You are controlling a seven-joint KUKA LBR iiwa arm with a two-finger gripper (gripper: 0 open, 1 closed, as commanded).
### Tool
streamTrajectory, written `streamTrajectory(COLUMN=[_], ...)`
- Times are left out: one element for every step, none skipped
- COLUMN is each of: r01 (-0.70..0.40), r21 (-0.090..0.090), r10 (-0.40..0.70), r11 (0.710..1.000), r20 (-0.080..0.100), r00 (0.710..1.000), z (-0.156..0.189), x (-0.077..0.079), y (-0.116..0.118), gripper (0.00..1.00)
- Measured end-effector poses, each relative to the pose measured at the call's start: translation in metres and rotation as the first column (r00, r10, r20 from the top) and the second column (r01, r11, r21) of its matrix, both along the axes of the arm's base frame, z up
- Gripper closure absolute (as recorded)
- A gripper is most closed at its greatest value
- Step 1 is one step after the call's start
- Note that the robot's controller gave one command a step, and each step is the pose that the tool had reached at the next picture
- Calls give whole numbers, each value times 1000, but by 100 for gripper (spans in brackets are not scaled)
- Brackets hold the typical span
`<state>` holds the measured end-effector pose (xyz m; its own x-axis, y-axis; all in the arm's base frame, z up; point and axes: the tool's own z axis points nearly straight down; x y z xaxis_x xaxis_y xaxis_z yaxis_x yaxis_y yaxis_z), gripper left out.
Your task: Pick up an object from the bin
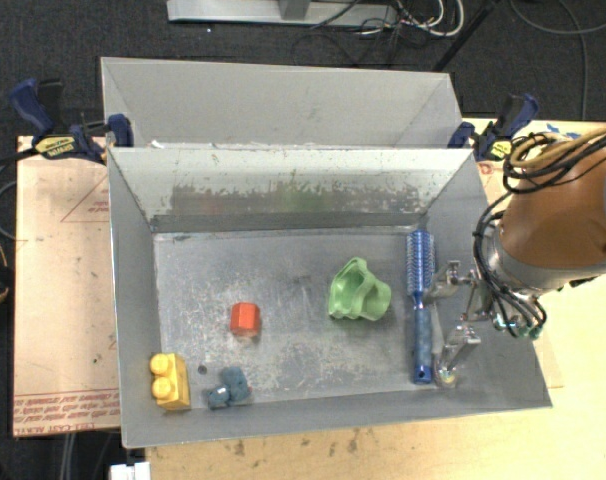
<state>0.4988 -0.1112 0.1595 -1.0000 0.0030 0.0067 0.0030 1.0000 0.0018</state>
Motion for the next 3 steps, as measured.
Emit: streamTrajectory(r01=[-209, -234, -64], r21=[0, 2, 0], r10=[209, 234, 64], r11=[978, 972, 998], r20=[6, 10, 17], r00=[978, 972, 998], z=[-70, -67, 40], x=[-6, -9, 25], y=[-2, 73, 109], gripper=[0, 0, 0])
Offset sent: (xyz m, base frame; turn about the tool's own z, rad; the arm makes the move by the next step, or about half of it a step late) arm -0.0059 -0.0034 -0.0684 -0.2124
